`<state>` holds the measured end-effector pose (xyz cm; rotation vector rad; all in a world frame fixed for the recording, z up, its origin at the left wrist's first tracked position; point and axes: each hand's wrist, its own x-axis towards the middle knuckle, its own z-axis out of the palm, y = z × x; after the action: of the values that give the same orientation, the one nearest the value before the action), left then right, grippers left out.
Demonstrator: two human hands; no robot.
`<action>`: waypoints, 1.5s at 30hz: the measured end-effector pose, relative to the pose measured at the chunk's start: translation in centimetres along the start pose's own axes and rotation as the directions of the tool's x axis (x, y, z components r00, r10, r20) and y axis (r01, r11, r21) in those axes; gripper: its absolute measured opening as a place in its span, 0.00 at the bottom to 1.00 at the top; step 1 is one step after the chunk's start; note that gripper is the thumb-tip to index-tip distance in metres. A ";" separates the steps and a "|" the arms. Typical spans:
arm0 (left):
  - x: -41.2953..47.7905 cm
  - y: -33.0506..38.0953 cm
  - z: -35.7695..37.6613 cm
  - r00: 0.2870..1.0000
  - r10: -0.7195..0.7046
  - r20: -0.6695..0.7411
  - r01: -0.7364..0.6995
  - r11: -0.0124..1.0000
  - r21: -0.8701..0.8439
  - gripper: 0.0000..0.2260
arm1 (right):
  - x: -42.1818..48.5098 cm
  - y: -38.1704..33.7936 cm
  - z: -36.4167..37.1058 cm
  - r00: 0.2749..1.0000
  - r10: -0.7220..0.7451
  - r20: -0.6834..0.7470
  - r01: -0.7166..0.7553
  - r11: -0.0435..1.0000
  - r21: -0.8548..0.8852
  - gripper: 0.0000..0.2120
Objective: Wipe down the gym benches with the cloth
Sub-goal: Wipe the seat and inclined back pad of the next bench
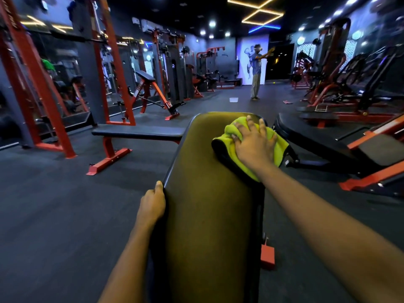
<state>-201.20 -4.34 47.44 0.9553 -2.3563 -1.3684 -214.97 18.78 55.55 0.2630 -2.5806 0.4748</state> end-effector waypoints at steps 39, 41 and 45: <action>-0.6 -0.5 -0.6 0.997 0.076 -0.010 -0.076 0.997 -0.004 0.28 | -9.7 -1.9 0.2 0.951 -0.295 0.098 0.306 0.943 -0.129 0.26; -0.6 -0.6 -0.4 0.998 0.067 -0.019 -0.067 0.998 0.014 0.29 | -8.1 -0.8 -0.1 0.983 -0.176 0.046 0.180 0.976 -0.121 0.26; -0.4 -0.6 -0.1 0.998 0.045 -0.037 -0.044 0.999 0.031 0.29 | -0.5 -0.8 0.3 1.000 0.007 -0.003 -0.007 0.997 -0.080 0.23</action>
<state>-200.60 -4.39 46.99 0.9232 -2.3617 -1.2908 -214.47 17.97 55.30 0.2248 -2.5914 0.3730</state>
